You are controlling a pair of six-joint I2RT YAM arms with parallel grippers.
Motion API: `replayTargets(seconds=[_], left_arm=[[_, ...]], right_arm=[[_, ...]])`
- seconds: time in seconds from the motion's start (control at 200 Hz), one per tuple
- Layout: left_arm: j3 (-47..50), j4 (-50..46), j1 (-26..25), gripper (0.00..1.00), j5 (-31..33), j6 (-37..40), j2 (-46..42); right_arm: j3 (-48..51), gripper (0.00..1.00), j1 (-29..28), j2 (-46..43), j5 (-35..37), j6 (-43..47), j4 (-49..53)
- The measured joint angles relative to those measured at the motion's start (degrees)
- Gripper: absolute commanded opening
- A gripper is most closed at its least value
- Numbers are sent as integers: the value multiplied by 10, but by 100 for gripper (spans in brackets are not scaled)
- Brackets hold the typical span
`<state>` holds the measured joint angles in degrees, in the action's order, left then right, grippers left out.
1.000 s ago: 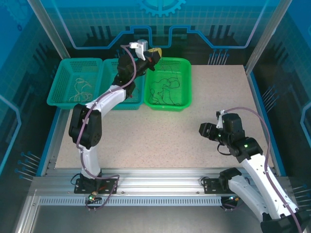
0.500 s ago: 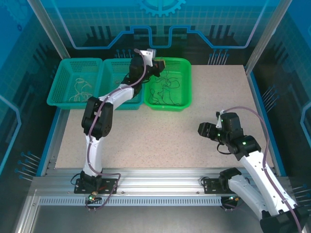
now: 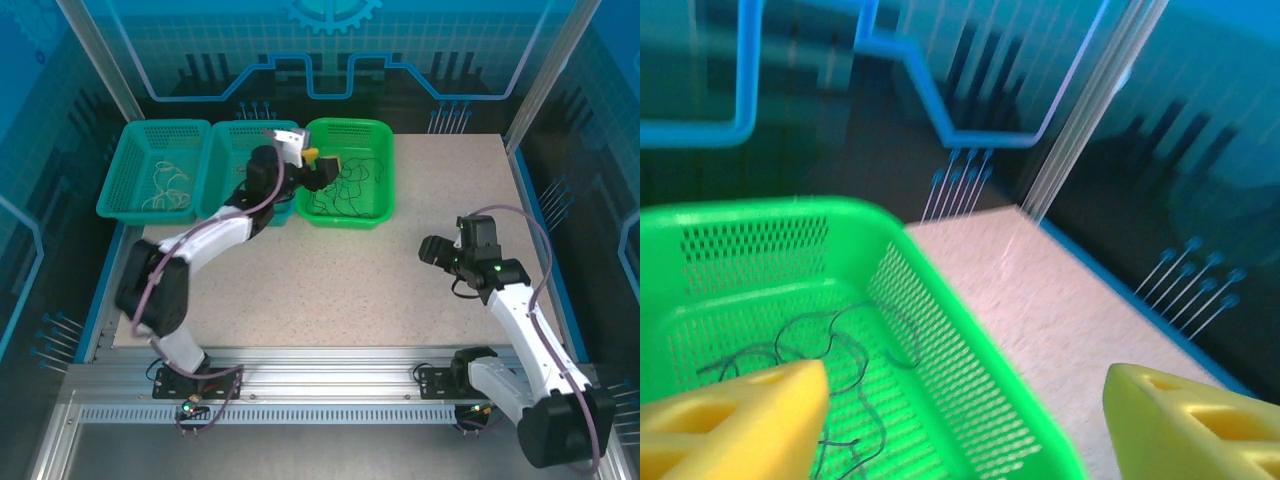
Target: Untangle the cables
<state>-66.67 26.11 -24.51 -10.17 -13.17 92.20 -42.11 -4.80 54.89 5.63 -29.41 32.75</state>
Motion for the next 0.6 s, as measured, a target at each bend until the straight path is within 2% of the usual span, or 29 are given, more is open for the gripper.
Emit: replayTargets(seconds=[0.135, 0.225, 0.305, 0.44, 0.52, 0.6], left_arm=[[69, -45, -23, 87, 34, 11, -160], [119, -109, -37, 91, 84, 15, -259], [176, -170, -38, 98, 156, 11, -335], [313, -247, -37, 99, 298, -9, -455], [388, -280, -37, 99, 379, -18, -503], [445, -297, -30, 99, 441, -24, -527]], right_arm=[[6, 84, 28, 55, 48, 68, -86], [26, 84, 35, 100, 62, 112, -167], [42, 84, 43, 149, 64, 138, -229], [62, 84, 46, 246, 60, 177, -356], [68, 92, 45, 289, 48, 197, -424], [69, 92, 44, 311, 32, 219, -471]])
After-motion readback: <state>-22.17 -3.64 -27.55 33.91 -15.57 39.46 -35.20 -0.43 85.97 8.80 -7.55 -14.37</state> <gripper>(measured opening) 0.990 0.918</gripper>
